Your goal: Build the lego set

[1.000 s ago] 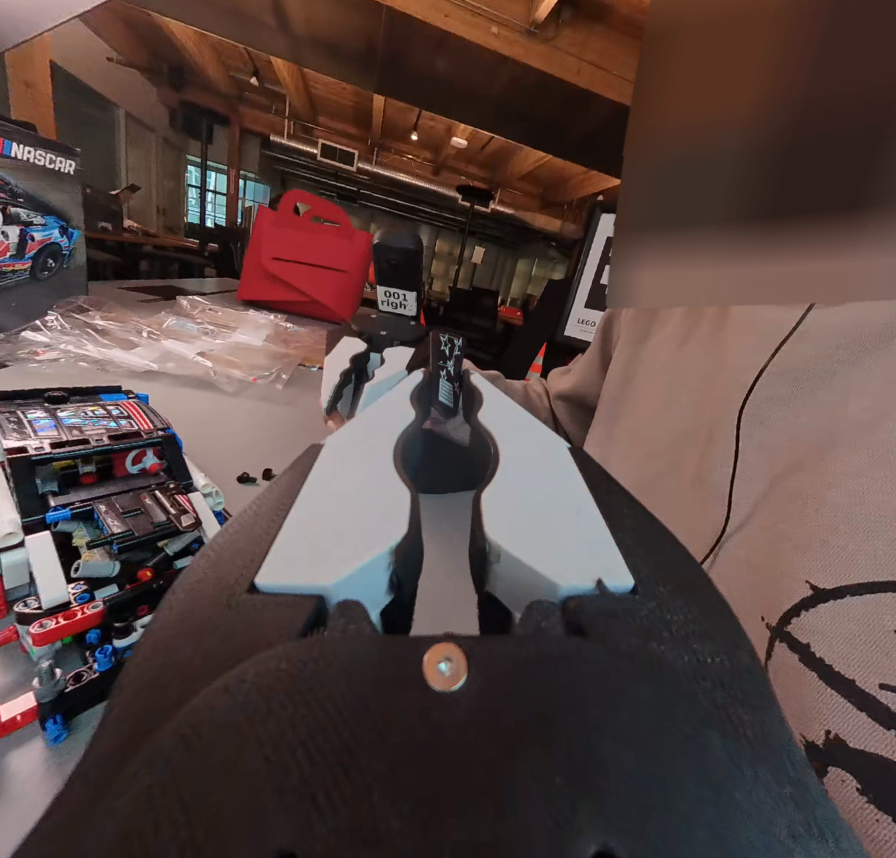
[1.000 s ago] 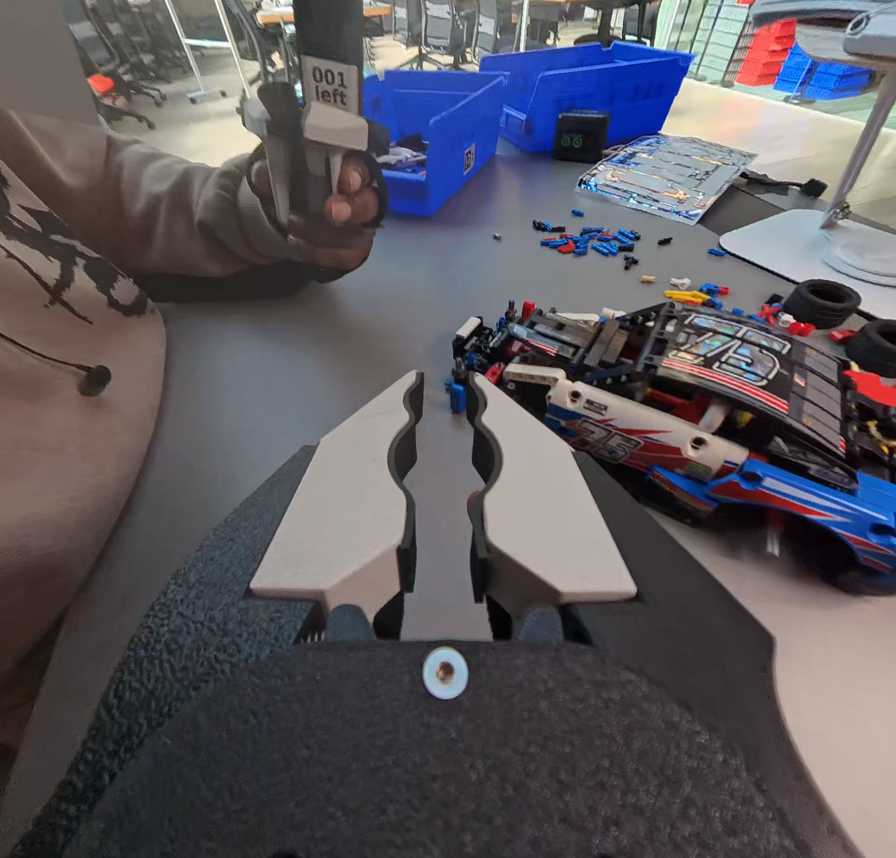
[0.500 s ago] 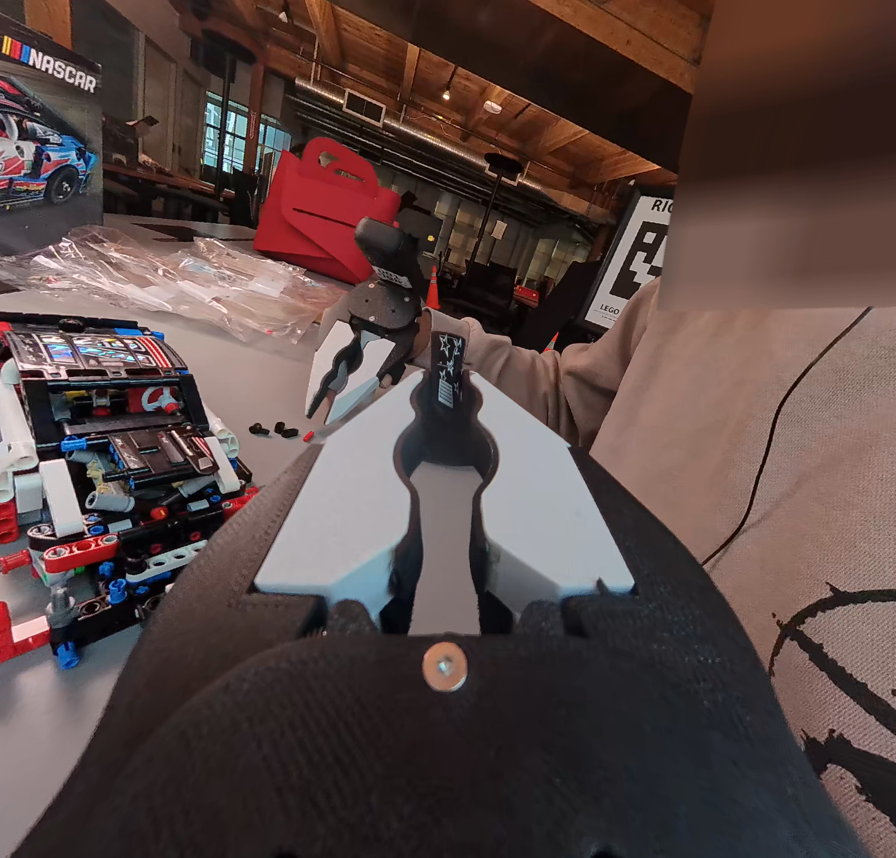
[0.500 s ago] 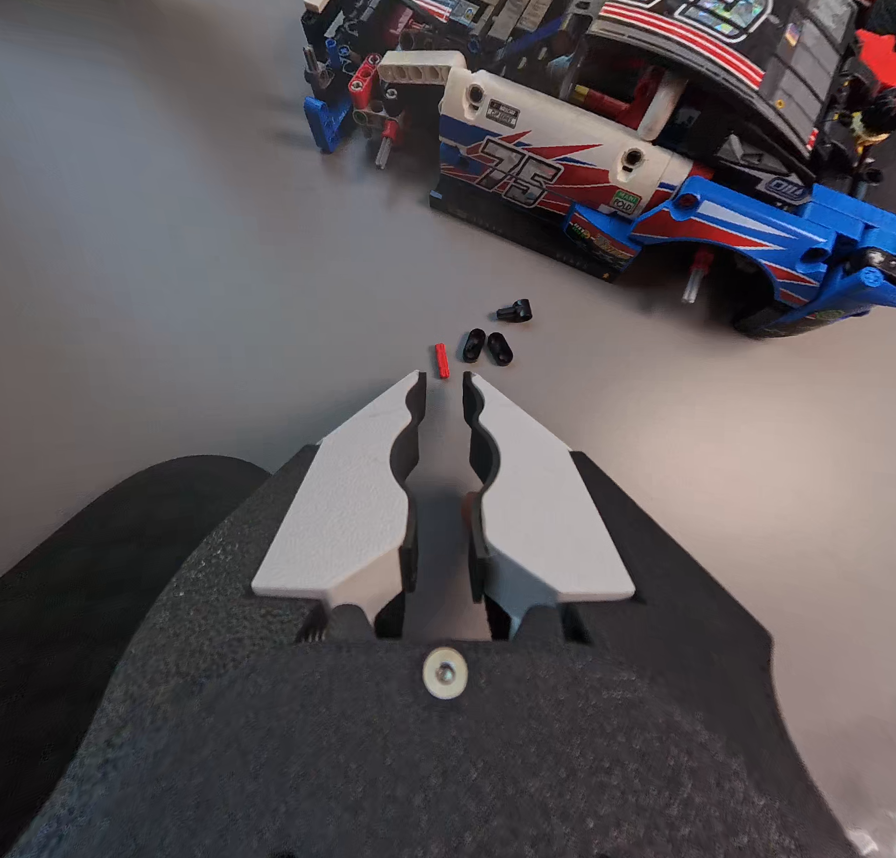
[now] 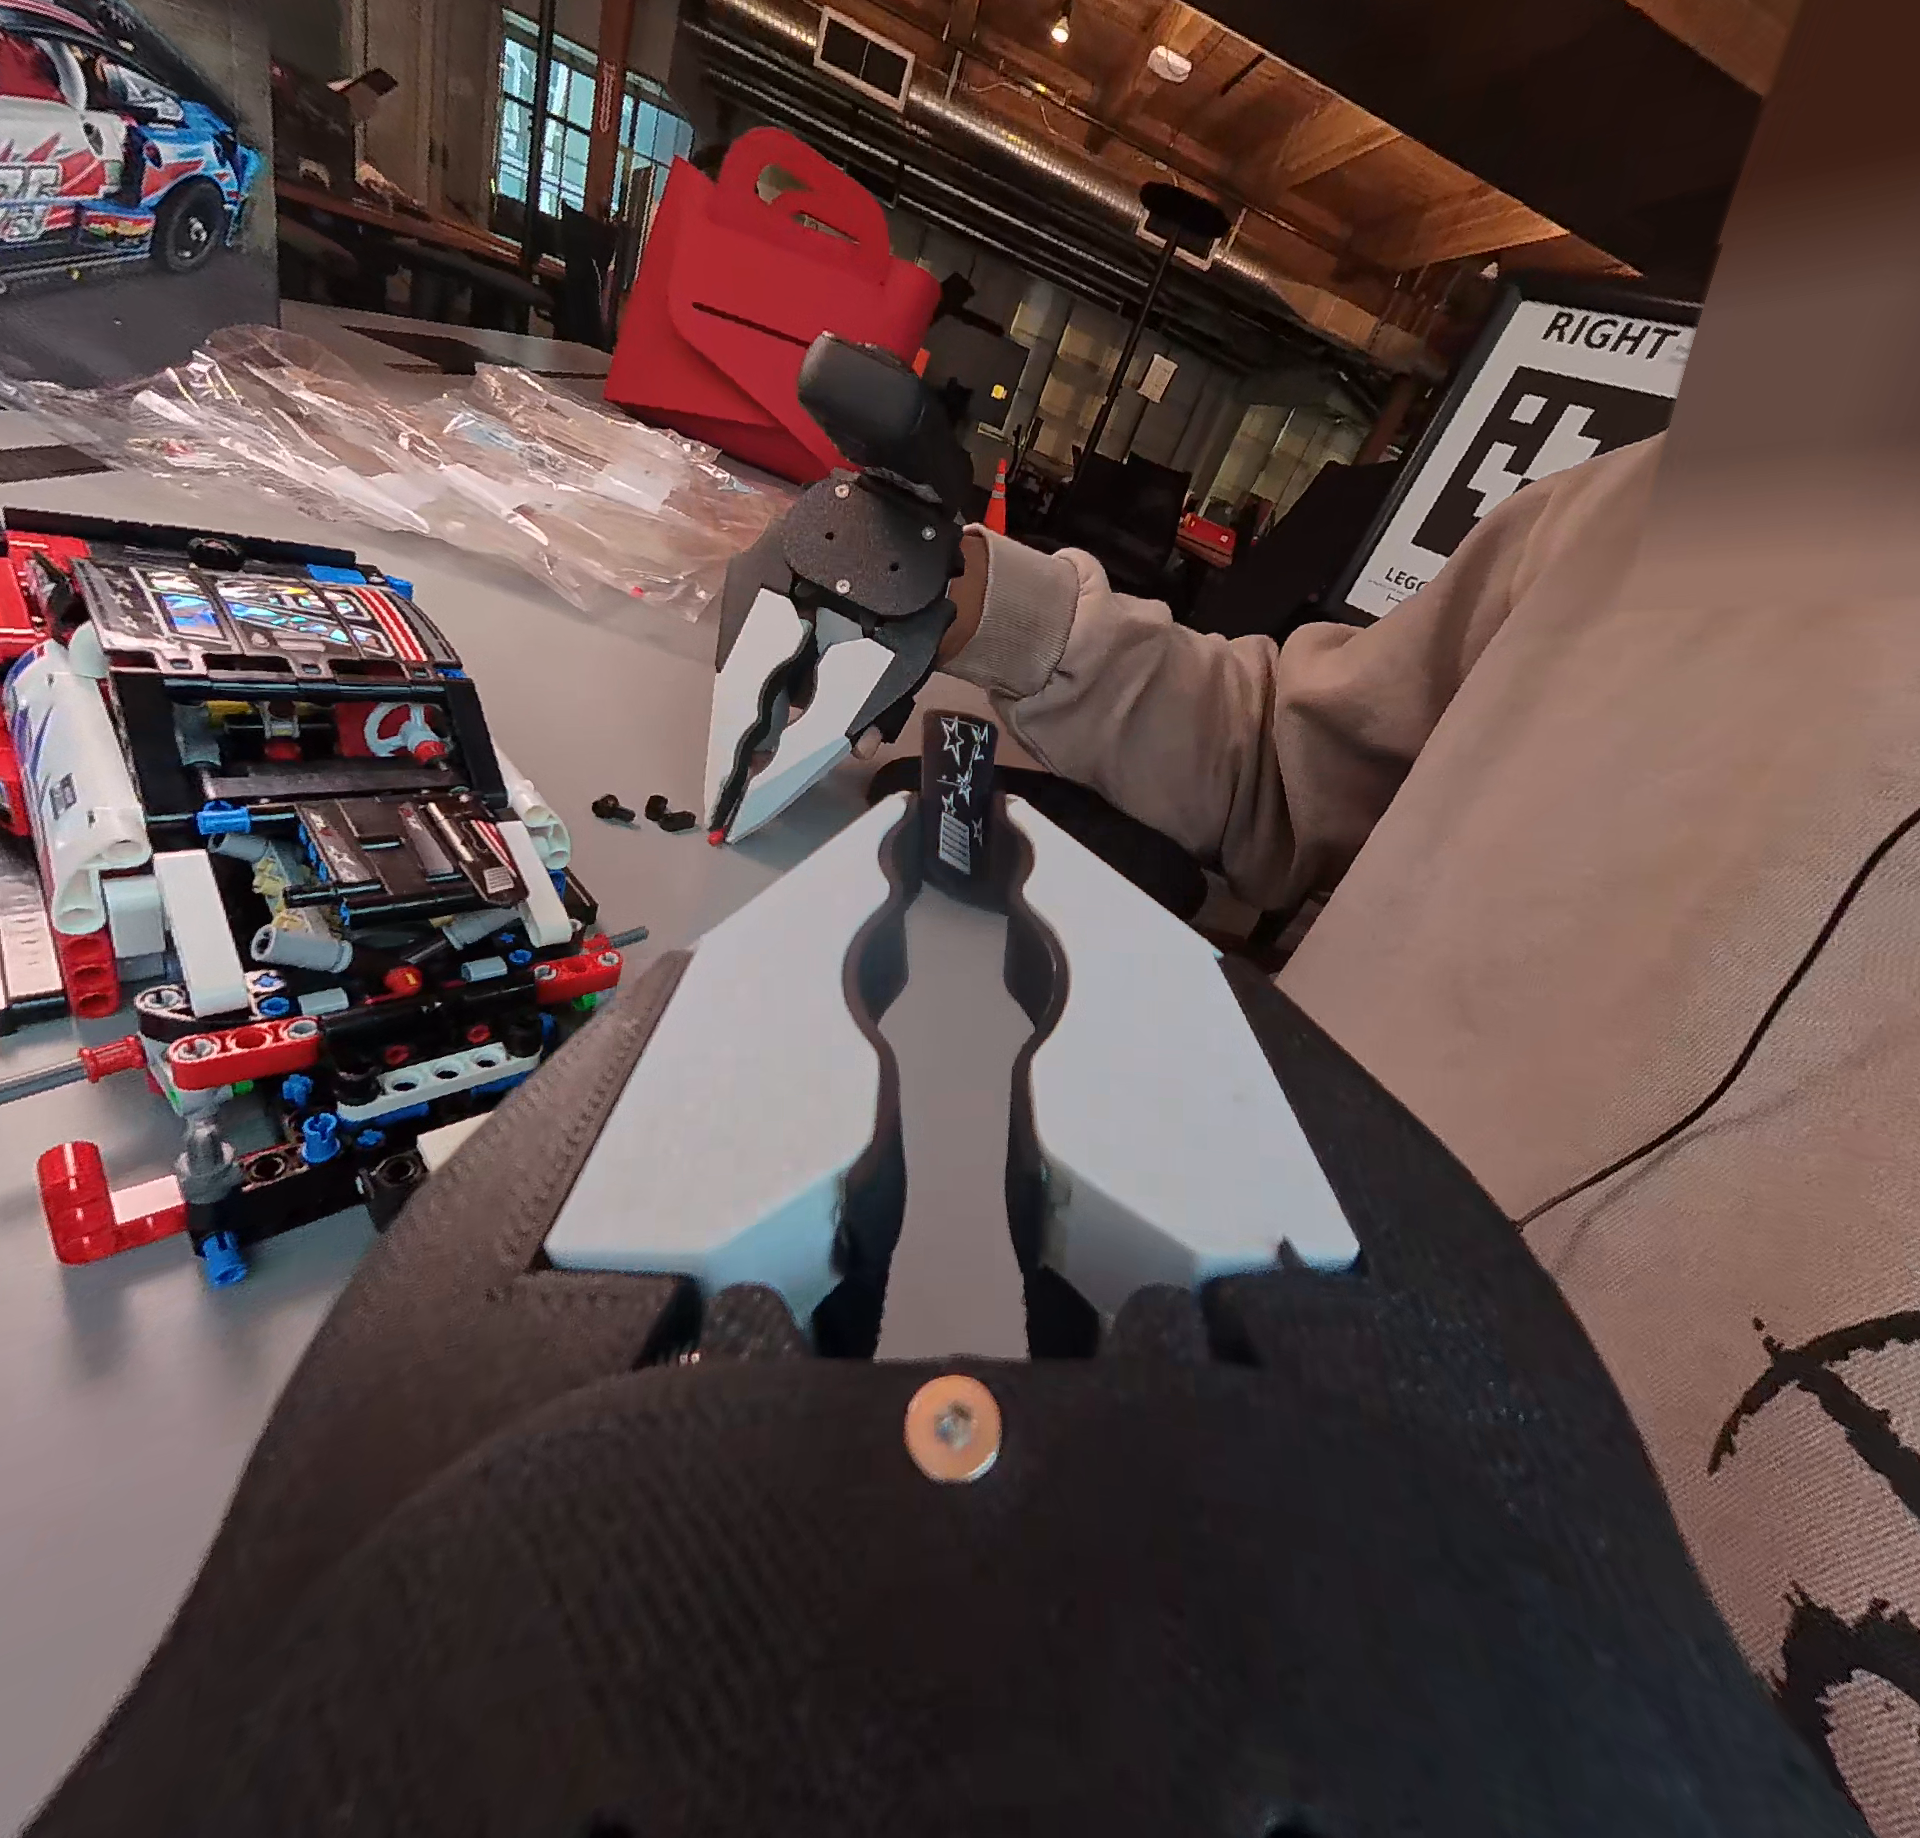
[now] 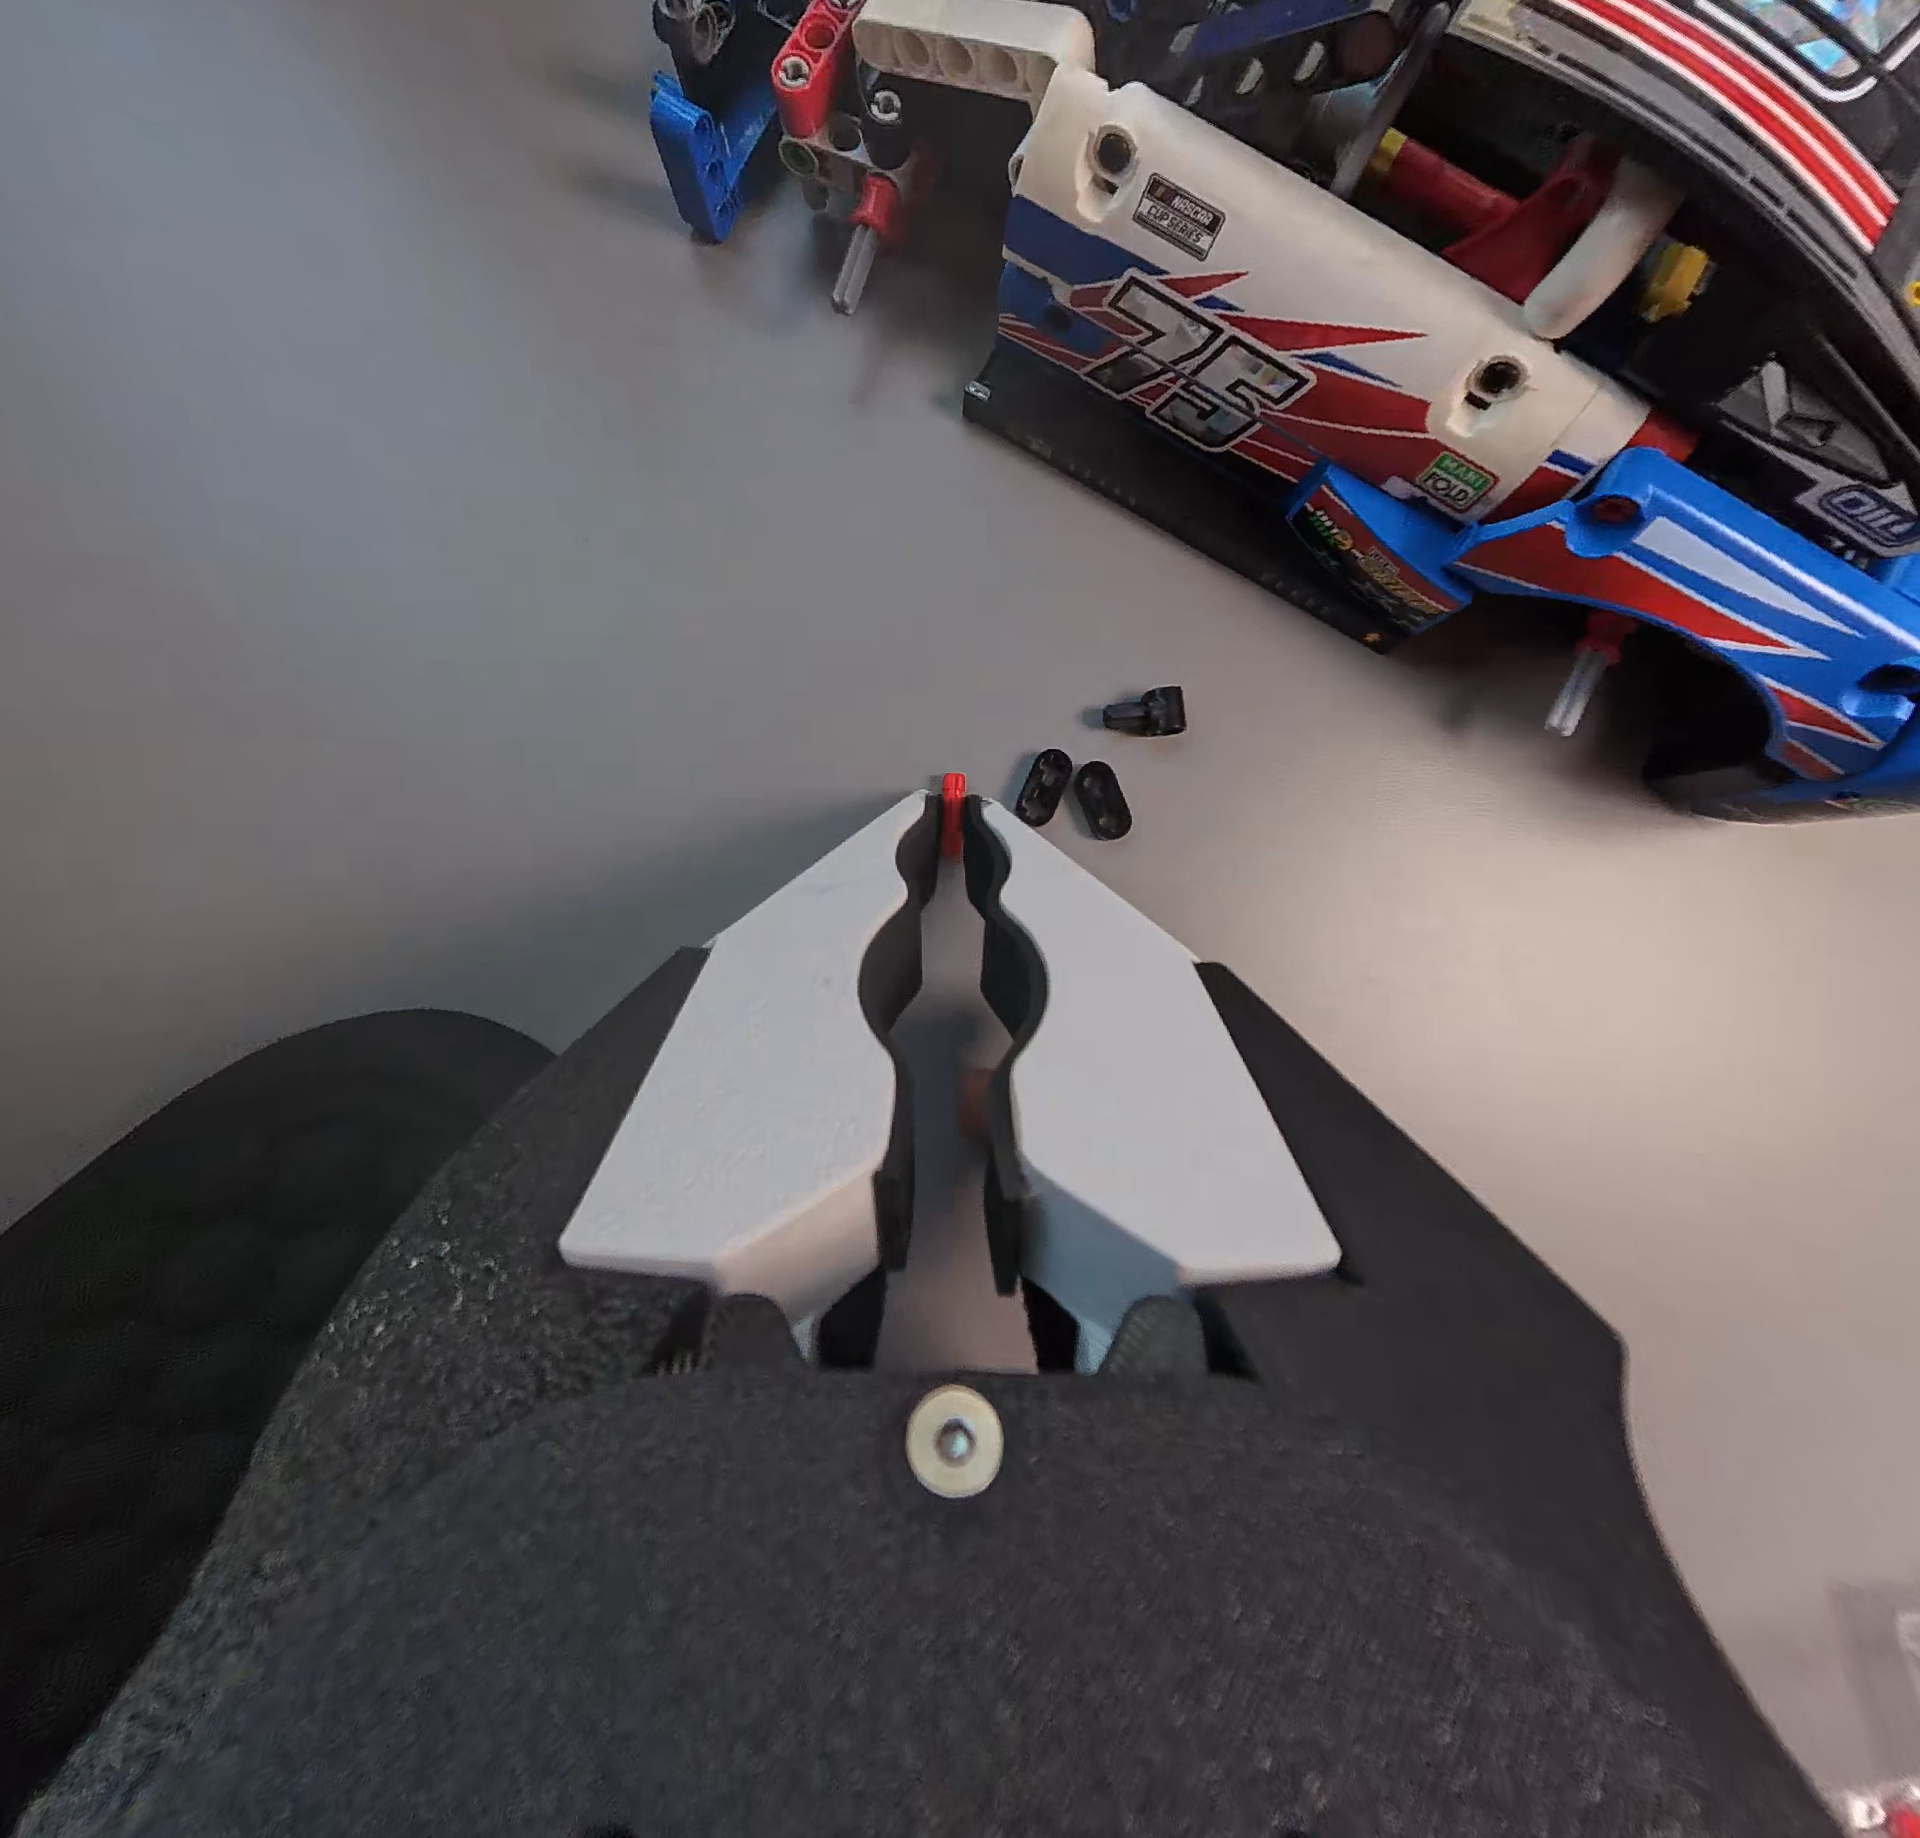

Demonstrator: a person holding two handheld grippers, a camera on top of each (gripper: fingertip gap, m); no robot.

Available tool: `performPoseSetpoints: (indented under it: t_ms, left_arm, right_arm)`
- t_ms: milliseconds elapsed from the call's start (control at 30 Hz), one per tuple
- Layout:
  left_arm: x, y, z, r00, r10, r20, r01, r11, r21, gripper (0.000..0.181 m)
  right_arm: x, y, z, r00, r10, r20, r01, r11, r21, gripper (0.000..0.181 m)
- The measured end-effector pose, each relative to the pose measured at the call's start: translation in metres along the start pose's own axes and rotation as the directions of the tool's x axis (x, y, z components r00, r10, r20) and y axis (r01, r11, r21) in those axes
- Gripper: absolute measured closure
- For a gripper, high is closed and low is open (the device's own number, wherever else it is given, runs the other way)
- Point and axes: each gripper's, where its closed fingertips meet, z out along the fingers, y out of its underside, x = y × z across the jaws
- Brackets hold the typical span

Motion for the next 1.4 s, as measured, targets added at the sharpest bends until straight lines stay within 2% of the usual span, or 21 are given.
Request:
performPoseSetpoints:
  t_ms: [133,267,433,600,733,1133,1200,1333,1400]
  left_arm:
    - [-0.017,0.025,0.003,0.994,0.033,0.105,-0.016,0.986,-0.164,0.171]
    - [-0.030,0.056,0.004,0.976,0.125,0.180,-0.054,0.933,-0.355,0.171]
    - [-0.038,0.084,0.002,0.947,0.262,0.187,-0.127,0.838,-0.531,0.171]
    - [-0.038,0.089,0.002,0.948,0.259,0.186,-0.116,0.824,-0.554,0.171]
    - [-0.037,0.091,0.002,0.949,0.261,0.174,-0.121,0.817,-0.564,0.171]
    - [-0.035,0.094,0.006,0.885,0.454,0.102,-0.307,0.735,-0.604,0.171]
    - [-0.033,0.093,0.008,0.856,0.511,0.082,-0.365,0.708,-0.605,0.171]
    - [-0.031,0.096,0.009,0.752,0.659,0.010,-0.498,0.578,-0.646,0.171]
    - [-0.030,0.094,0.010,0.708,0.706,0.000,-0.535,0.536,-0.652,0.171]
  right_arm:
    - [-0.005,-0.004,0.002,1.000,-0.026,0.012,0.026,1.000,0.011,0.180]
    - [-0.047,-0.052,0.007,0.987,-0.134,0.085,0.119,0.980,0.161,0.180]
    - [-0.077,-0.085,0.031,0.957,-0.265,0.115,0.243,0.954,0.176,0.180]
    - [-0.088,-0.100,0.043,0.938,-0.324,0.120,0.297,0.933,0.202,0.180]
    - [-0.090,-0.101,0.043,0.943,-0.303,0.139,0.269,0.937,0.221,0.179]
    - [-0.095,-0.100,0.041,0.946,-0.193,0.262,0.125,0.959,0.254,0.180]
    - [-0.096,-0.101,0.039,0.941,-0.151,0.303,0.069,0.962,0.265,0.180]
    - [-0.101,-0.097,0.040,0.924,-0.079,0.375,-0.014,0.971,0.238,0.180]
    - [-0.101,-0.097,0.041,0.921,-0.041,0.388,-0.054,0.972,0.229,0.180]
